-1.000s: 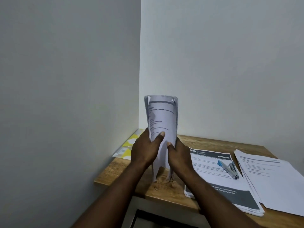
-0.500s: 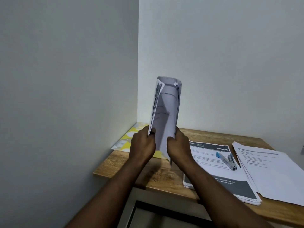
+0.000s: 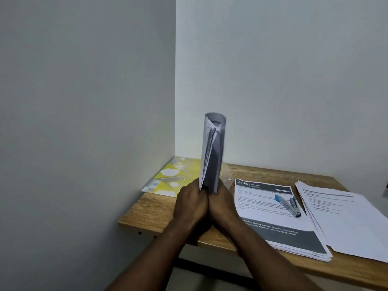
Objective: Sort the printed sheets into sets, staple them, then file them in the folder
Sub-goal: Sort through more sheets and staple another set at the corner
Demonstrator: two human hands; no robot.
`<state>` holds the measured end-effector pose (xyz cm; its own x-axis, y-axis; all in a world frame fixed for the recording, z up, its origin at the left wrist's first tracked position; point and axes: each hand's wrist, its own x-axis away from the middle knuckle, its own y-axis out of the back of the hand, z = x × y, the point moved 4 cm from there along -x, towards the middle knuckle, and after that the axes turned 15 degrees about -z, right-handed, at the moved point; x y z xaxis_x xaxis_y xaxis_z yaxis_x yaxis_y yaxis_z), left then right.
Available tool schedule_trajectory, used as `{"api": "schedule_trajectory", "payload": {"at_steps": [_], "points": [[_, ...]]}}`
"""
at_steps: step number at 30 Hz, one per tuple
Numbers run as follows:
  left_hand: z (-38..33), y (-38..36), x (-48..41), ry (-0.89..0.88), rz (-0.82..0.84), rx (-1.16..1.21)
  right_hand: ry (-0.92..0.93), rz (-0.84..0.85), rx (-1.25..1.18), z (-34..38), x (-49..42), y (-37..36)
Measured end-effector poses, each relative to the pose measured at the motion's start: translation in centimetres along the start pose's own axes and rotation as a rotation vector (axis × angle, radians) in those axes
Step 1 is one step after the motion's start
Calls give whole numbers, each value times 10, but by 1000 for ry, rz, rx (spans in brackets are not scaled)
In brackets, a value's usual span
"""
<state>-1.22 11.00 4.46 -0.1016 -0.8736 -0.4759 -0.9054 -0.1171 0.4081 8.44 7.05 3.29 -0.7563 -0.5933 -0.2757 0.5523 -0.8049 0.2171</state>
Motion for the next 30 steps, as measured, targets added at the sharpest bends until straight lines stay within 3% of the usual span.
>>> {"api": "schedule_trajectory", "payload": {"at_steps": [7,11,15,19,25,30], "points": [[-6,4,-11,19,-3,16,-89,76,-48,1,-12,5],[-9,17,-32,100,26,220,-171,92,-138,16,-43,36],[4,15,-50,335,192,354,-302,196,-153,8,-63,61],[8,1,-47,360,297,364,-306,215,-139,-4,-67,69],[17,-19,-42,548,406,631,-317,162,-332,-11,-79,84],[12,-22,-42,580,511,687,-469,313,-334,-22,-86,105]]}}
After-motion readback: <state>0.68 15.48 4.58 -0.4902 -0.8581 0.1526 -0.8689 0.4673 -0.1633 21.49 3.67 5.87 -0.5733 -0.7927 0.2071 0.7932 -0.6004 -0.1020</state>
